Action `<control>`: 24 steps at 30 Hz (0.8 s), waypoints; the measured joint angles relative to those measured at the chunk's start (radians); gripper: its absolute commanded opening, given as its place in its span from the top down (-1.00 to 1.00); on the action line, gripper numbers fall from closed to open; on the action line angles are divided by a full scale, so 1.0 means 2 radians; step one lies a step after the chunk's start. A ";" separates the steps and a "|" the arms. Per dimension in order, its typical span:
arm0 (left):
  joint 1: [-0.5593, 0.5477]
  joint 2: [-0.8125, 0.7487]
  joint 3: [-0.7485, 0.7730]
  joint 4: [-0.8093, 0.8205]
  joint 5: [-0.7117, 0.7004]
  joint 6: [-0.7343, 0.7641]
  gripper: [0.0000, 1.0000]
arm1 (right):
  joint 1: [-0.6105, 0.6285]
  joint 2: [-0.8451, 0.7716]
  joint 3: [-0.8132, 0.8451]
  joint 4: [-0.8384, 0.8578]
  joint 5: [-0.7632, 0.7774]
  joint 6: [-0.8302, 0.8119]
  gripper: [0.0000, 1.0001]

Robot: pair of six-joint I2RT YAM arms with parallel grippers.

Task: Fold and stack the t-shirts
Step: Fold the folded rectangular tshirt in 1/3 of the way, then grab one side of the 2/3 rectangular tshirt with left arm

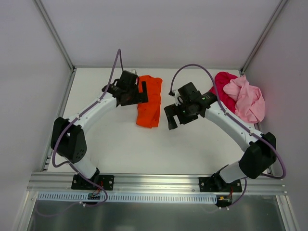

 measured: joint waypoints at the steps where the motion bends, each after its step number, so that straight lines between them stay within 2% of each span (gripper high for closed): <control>1: 0.000 0.000 -0.020 0.005 0.002 -0.003 -0.97 | 0.000 0.000 0.001 0.000 0.001 0.000 -0.99; 8: -0.007 0.000 -0.123 0.022 0.038 -0.036 -0.95 | 0.000 0.003 0.011 -0.001 0.005 -0.001 -0.99; 24: -0.033 0.013 -0.189 0.089 0.064 -0.065 -0.91 | 0.000 0.010 0.035 -0.009 0.020 -0.014 -0.99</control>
